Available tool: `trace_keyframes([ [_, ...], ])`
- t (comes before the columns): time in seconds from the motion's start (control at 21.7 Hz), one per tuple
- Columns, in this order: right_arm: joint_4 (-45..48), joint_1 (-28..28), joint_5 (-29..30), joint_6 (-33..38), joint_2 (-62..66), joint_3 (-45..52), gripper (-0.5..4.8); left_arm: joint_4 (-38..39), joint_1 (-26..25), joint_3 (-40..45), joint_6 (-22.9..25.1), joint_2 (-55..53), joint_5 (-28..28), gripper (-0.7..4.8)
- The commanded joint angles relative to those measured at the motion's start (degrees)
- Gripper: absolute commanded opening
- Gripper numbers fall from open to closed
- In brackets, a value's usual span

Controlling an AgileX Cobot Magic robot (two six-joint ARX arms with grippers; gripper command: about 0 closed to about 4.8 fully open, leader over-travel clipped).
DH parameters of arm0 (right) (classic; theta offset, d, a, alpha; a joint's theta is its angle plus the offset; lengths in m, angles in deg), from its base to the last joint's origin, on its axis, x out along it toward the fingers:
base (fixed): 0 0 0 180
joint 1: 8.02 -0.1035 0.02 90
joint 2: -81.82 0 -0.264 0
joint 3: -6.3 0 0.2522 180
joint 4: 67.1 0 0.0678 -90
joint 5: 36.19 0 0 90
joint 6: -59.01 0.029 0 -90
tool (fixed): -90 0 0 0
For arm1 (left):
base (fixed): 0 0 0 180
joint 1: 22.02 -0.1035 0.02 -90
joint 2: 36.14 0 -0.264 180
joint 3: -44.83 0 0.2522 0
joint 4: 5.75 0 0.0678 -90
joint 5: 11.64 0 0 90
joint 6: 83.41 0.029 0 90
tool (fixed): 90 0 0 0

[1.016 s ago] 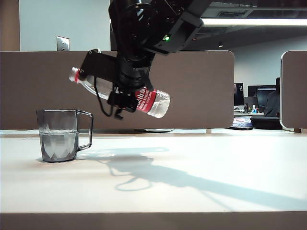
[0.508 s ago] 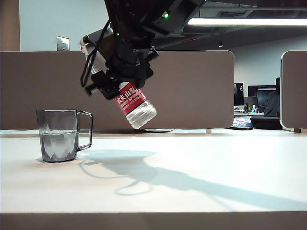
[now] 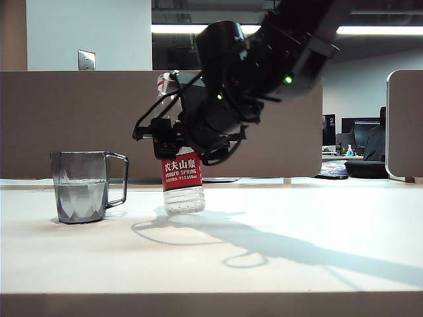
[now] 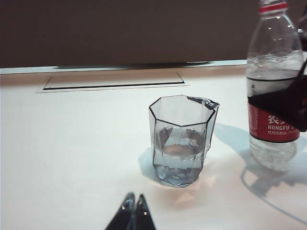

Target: Pick up the mineral water bottle on the table and pour water into the mug until it's half full.

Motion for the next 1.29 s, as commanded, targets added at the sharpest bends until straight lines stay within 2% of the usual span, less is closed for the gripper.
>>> trace_keyframes([
  [0.05,11.78,0.02,1.29,0.85,-0.59,4.96,2.64,-0.35,-0.02,-0.17,0.02,0.00,0.24,-0.05],
  [0.23,21.35,0.07,1.25,2.19,-0.57,10.73,2.64,-0.33,-0.02,-0.17,0.02,0.00,0.24,-0.05],
  [0.42,21.77,0.09,1.27,2.16,-0.52,13.09,2.67,-0.35,-0.02,-0.17,0.02,0.00,0.24,-0.05],
  [0.6,21.79,0.09,1.27,2.12,-0.55,14.08,3.58,-0.35,-0.02,-0.17,0.02,0.00,0.24,-0.05],
  [0.83,21.75,-0.68,1.27,2.16,-0.70,14.10,4.33,-0.33,-0.02,-0.17,0.02,0.00,0.24,-0.05],
  [1.11,20.90,-1.44,-0.77,2.05,-5.20,18.01,4.42,-0.35,-0.04,-0.17,0.02,0.00,0.24,-0.05],
  [1.29,20.96,-1.49,-0.63,2.08,-10.56,24.74,4.42,-0.33,-0.09,-0.17,0.02,0.00,0.24,-0.05],
])
